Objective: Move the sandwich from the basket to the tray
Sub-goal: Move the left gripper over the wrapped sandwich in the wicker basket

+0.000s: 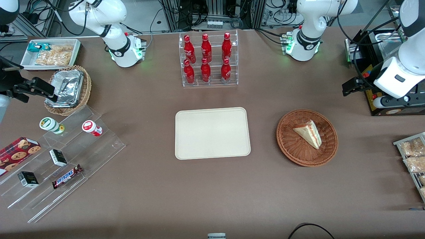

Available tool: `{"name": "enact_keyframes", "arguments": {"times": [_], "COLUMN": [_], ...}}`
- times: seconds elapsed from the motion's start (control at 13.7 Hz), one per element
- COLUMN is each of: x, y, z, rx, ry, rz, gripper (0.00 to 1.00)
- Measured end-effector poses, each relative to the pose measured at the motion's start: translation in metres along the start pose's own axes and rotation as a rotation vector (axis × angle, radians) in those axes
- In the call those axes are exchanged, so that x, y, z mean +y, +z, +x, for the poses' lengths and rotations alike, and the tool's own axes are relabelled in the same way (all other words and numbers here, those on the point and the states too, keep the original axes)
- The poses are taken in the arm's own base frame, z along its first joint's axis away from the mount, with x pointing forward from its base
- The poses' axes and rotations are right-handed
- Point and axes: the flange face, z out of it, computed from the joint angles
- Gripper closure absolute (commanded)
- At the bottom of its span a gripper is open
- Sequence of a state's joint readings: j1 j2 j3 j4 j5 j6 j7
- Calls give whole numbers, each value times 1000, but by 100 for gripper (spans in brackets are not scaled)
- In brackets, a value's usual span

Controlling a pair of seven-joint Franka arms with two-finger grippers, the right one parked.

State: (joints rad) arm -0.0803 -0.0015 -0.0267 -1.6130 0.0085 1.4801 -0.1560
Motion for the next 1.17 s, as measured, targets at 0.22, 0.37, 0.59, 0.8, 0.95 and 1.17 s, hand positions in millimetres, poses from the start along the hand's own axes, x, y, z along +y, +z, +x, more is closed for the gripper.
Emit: {"name": "enact_keyframes", "arguments": {"times": [0.22, 0.37, 0.59, 0.8, 0.95, 1.17], "x": [8, 8, 11, 13, 14, 14], "y": [1, 10, 49, 110, 148, 199], "z": [0, 4, 17, 29, 32, 30], "rx": [2, -10, -35, -40, -19, 25], "ry": [46, 67, 75, 78, 80, 82], "rz": [2, 3, 5, 5, 2, -4], "gripper": [0, 0, 0, 0, 0, 0]}}
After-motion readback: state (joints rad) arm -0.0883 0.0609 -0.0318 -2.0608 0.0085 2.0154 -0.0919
